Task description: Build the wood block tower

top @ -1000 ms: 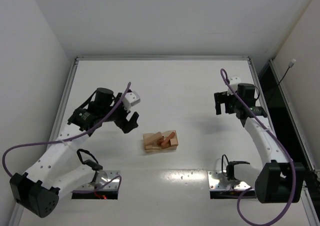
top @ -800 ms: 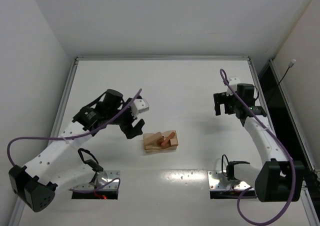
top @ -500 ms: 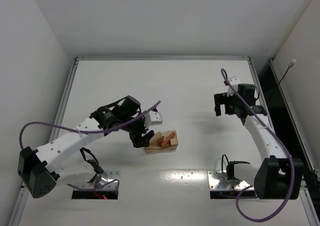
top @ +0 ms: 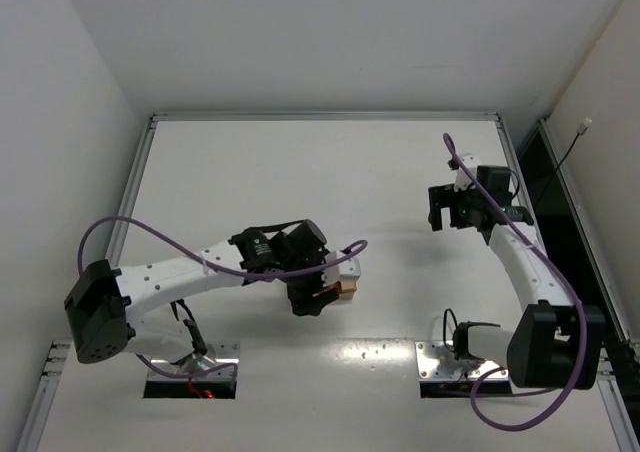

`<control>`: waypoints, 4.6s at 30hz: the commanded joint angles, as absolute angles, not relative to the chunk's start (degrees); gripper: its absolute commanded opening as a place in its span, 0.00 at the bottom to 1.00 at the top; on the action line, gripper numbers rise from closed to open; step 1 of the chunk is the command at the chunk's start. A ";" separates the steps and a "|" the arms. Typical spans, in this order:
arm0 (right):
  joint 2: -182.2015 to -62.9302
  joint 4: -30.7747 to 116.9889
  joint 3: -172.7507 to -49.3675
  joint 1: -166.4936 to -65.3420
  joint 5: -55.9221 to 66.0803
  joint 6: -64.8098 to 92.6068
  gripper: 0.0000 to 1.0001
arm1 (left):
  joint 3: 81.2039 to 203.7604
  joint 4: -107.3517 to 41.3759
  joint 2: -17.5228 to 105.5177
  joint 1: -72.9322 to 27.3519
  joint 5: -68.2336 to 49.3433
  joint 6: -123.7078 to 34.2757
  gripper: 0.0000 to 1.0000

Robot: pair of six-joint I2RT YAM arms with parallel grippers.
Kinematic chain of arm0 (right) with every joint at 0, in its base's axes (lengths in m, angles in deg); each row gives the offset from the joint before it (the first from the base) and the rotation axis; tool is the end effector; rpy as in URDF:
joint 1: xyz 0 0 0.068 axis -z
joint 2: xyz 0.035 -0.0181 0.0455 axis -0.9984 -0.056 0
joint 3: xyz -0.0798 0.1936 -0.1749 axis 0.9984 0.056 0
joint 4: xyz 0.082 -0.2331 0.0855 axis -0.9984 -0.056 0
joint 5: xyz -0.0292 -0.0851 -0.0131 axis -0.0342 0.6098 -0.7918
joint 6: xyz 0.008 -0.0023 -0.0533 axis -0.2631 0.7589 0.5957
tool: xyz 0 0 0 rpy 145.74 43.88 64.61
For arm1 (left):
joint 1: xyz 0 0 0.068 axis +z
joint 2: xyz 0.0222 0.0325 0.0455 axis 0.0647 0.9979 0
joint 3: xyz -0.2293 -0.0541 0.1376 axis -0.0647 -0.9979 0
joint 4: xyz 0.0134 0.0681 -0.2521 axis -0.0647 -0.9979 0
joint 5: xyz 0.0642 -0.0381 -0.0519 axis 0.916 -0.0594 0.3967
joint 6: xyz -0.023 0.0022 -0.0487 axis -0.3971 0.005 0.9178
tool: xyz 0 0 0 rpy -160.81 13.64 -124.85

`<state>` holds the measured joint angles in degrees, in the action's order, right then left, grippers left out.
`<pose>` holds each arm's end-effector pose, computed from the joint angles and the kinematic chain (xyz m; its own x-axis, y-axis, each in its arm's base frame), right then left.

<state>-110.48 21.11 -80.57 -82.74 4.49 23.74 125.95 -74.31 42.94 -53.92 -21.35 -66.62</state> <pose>0.2487 -0.0125 0.2366 -0.7203 -0.0014 -0.6937 -0.0665 0.9955 0.0671 0.1273 -0.2238 0.2549 -0.2867 0.7666 -0.5746 0.9577 0.2141 -0.1922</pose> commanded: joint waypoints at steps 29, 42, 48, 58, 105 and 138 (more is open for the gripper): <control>-108.99 23.40 -81.13 -82.92 4.99 24.49 0.96 | 122.70 -61.11 61.23 -58.52 -8.04 -61.39 0.23; -108.99 23.93 -80.60 -82.92 4.46 24.49 0.96 | 126.47 -63.48 54.73 -58.52 -7.51 -59.72 0.00; -108.99 23.93 -80.60 -82.92 2.71 24.49 0.96 | 134.81 -65.06 52.79 -50.89 -17.77 -58.68 0.00; -111.80 22.87 -81.66 -82.92 -0.81 24.49 0.96 | 138.52 -57.60 60.78 -33.39 -46.42 -50.68 0.00; -116.19 23.57 -80.70 -82.92 -5.91 23.36 0.92 | 140.36 -66.56 79.34 -15.08 -92.95 -59.46 0.00; -118.48 21.38 -83.76 -82.92 -6.09 23.35 0.90 | 144.49 -69.28 82.77 -19.76 -93.91 -60.69 0.00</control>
